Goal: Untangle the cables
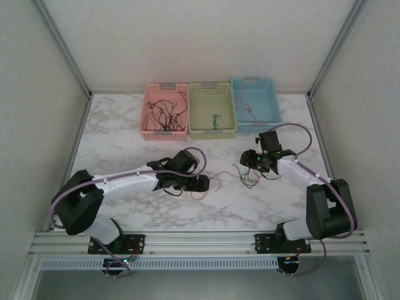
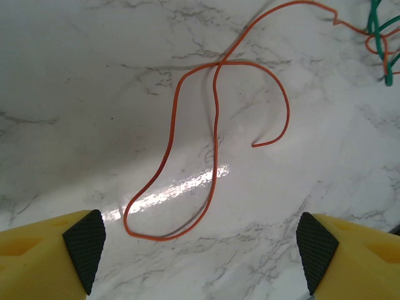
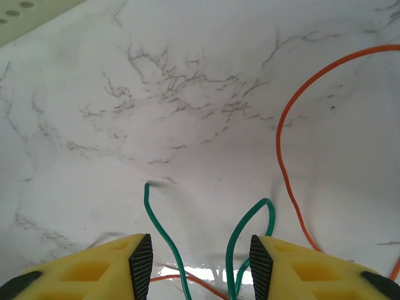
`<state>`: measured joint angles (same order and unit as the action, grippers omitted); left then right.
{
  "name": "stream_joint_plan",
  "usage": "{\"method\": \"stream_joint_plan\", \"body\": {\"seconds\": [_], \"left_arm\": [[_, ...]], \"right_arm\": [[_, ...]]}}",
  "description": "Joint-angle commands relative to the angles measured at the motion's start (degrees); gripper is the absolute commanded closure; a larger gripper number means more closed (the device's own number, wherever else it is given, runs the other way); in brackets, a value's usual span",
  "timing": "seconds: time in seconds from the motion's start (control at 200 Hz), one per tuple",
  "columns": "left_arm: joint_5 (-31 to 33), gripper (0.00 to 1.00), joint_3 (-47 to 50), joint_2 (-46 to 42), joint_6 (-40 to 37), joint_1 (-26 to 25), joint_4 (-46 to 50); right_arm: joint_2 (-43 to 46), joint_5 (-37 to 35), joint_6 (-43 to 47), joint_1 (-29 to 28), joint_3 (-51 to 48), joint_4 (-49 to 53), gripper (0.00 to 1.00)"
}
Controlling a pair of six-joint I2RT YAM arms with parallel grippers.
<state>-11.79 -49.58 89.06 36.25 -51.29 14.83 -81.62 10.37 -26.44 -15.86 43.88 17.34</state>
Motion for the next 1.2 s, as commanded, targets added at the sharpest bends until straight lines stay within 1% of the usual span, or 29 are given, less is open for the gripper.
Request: {"method": "stream_joint_plan", "body": {"seconds": [0.0,0.125,0.15,0.25,0.31,0.38,0.476,0.571,0.636,0.696,0.756,0.831,0.906,0.991,1.086,1.196], "left_arm": [[-1.0,0.19,0.8,1.6,0.6,-0.5,-3.3],[-0.9,0.2,1.3,2.4,0.5,-0.5,-3.6],[-0.8,0.2,1.4,2.6,0.5,-0.5,-3.6],[-1.1,0.24,1.9,3.4,0.7,-0.5,-4.4],[-1.5,0.29,1.9,4.0,0.8,-0.5,-5.0],[-1.5,0.4,1.9,4.6,0.8,-0.5,-5.4],[-0.2,0.56,2.0,5.1,0.6,-0.5,-6.2],[1.4,0.81,1.5,5.3,0.2,-0.5,-5.0],[3.0,1.0,1.4,3.8,0.1,-0.5,-3.6],[5.4,1.0,1.3,1.3,0.0,-0.1,-0.5],[6.1,1.0,2.5,-2.8,0.0,1.2,1.6],[7.9,1.0,4.5,-10.5,0.3,3.4,5.2],[11.4,1.0,4.6,-18.4,-0.5,6.0,12.5],[15.3,1.0,3.0,-27.2,-1.5,9.5,21.4],[17.1,1.0,-0.3,-36.2,-2.4,13.7,29.1],[20.0,1.0,-6.8,-42.6,-3.8,16.9,37.2]], "right_arm": [[-1.8,0.4,-0.8,-1.0,-0.7,0.8,0.55],[-2.1,-2.0,-0.9,-1.9,-0.8,1.6,0.58],[-2.0,-2.4,-0.8,-2.1,-0.9,1.7,0.6],[-1.7,-2.4,-0.4,-2.2,-0.8,1.8,0.76],[-1.0,-2.4,-0.4,-2.2,-0.9,1.7,0.86],[0.2,-2.6,-0.5,-2.2,-1.1,1.4,0.93],[1.5,-2.5,-0.5,-2.2,-1.1,1.4,1.0],[2.3,-2.1,-0.3,-2.2,-0.7,1.7,1.0],[3.4,-2.0,0.1,-2.2,-0.6,1.6,1.0],[4.3,-2.4,1.1,-2.1,-0.3,1.6,1.0],[5.2,-3.5,2.3,-2.0,0.2,2.0,1.0],[6.2,-4.9,3.5,-1.7,1.0,2.4,1.0],[6.7,-5.4,3.9,-1.1,1.2,2.3,1.0],[6.4,-6.0,3.5,-0.2,1.2,1.9,1.0],[5.1,-6.3,2.9,1.0,1.1,1.4,1.0],[3.6,-8.1,1.5,2.6,1.1,1.4,1.0]]}}
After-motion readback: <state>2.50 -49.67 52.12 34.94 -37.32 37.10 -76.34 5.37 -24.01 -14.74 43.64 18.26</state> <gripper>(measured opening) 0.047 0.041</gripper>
